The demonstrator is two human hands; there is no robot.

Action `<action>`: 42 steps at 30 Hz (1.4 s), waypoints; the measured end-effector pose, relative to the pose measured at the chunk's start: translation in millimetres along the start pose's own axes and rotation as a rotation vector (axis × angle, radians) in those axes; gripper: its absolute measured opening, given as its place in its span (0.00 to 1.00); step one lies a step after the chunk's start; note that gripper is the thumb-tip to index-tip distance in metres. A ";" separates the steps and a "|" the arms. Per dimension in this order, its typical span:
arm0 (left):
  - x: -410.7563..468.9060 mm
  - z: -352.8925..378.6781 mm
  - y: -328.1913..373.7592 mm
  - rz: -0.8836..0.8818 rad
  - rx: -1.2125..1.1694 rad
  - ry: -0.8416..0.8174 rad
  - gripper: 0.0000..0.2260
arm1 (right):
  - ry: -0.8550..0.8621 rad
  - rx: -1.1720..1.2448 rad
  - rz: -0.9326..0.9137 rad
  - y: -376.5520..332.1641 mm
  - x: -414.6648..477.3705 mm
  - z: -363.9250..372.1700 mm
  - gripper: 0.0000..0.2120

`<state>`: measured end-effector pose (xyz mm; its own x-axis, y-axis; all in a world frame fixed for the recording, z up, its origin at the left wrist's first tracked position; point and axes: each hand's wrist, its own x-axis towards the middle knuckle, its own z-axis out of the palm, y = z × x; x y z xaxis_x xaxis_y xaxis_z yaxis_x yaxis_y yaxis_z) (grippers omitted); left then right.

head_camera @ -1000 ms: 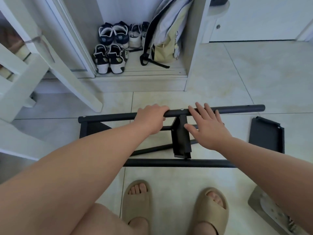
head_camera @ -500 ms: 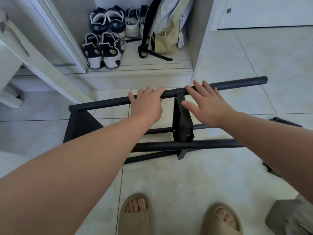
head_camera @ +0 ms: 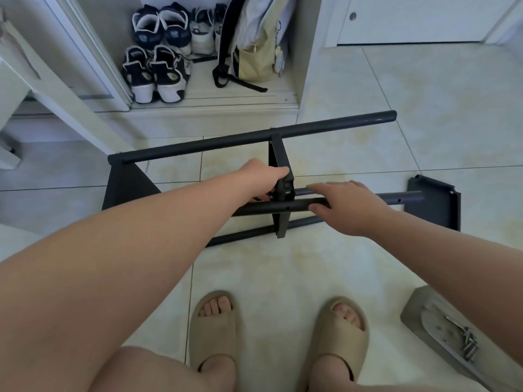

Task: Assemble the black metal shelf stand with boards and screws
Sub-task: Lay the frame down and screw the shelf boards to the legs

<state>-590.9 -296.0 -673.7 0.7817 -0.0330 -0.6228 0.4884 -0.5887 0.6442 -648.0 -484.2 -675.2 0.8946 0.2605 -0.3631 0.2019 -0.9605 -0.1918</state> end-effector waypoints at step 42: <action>40.9 -33.6 -0.2 0.118 -0.145 -0.136 0.05 | 0.111 -0.041 -0.014 -2.3 30.2 8.2 0.09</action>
<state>-546.0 -270.0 -684.4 0.7818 -0.2089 -0.5875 0.4554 -0.4524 0.7668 -624.7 -473.4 -693.2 0.9297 0.2637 -0.2570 0.2288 -0.9606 -0.1577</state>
